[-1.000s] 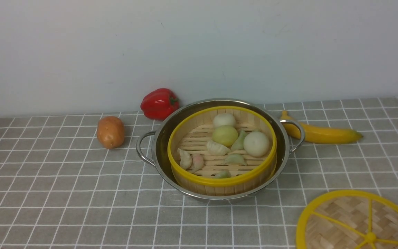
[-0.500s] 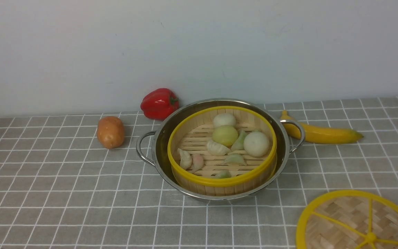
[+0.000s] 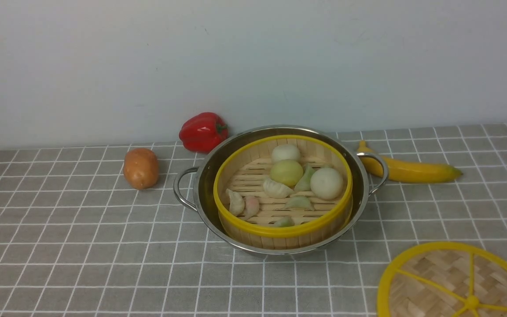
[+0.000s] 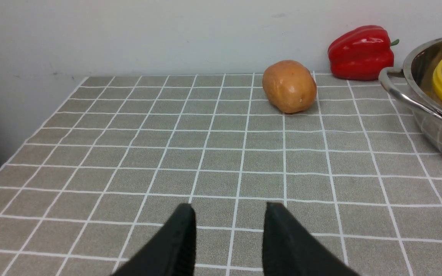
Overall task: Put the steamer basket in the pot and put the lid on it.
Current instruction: Use the right arm to lift the lid of the steamer
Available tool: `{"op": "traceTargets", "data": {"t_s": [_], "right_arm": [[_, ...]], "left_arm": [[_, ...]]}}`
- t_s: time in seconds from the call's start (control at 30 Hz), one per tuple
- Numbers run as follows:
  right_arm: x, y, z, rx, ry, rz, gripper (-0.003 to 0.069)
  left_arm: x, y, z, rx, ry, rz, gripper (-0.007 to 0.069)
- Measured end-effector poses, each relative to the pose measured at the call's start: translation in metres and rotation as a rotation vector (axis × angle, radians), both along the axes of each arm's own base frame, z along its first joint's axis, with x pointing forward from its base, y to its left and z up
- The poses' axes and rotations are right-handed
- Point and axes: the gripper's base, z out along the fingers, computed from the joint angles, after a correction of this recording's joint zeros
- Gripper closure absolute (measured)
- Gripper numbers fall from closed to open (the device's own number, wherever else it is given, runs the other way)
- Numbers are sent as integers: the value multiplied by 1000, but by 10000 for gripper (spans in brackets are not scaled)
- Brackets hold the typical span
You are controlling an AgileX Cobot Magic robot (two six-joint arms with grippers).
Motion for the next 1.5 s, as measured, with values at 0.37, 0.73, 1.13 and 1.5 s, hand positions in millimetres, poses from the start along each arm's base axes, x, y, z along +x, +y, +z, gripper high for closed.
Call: {"op": "traceTargets", "data": {"t_s": [0.37,0.73,1.13,1.5], "right_arm": [[25,12,15,-95,317,163,416],[96,17,-25,-360,852,391,416],[137,59,-88,-695,1099,606,338],[166,67,-109,-763,1093,596,328]], "left_arm": [[0,0,0,0,0,0,382],[0,0,0,1,0,0,382],[0,0,0,1,0,0,382],[0,0,0,1,0,0,382]]}}
